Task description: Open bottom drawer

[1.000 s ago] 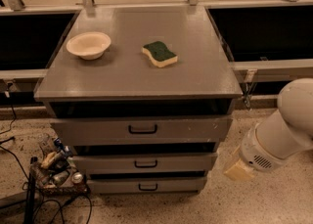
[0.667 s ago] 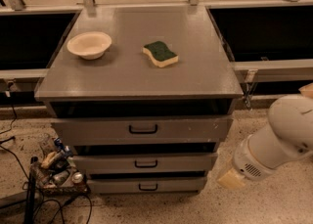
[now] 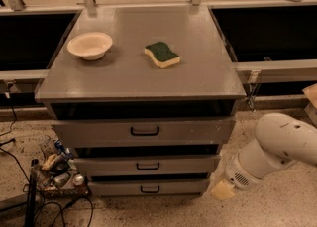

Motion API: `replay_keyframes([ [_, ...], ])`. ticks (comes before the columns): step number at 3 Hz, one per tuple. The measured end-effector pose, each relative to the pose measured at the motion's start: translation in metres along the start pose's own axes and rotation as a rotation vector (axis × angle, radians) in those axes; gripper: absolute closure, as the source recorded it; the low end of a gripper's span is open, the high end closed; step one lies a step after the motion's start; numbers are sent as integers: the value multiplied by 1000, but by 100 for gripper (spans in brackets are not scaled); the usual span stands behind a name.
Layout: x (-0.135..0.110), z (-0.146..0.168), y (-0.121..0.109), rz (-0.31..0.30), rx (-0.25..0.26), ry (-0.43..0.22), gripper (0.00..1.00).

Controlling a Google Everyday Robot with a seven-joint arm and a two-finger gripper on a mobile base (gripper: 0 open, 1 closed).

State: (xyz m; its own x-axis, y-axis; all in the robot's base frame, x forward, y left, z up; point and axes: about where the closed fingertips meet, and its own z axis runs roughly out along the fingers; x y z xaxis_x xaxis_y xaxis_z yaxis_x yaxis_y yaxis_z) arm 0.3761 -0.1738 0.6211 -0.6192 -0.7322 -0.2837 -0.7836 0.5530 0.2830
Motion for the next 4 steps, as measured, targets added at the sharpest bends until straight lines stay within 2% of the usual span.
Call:
replay_keyframes([
  [1,6,36,-1,23,-67,18,100],
  [2,6,36,-1,23,-67,18,100],
  [3,-2,56,-15,110,-12,-63,100],
  [4,-13,65,-28,168,37,-148,100],
])
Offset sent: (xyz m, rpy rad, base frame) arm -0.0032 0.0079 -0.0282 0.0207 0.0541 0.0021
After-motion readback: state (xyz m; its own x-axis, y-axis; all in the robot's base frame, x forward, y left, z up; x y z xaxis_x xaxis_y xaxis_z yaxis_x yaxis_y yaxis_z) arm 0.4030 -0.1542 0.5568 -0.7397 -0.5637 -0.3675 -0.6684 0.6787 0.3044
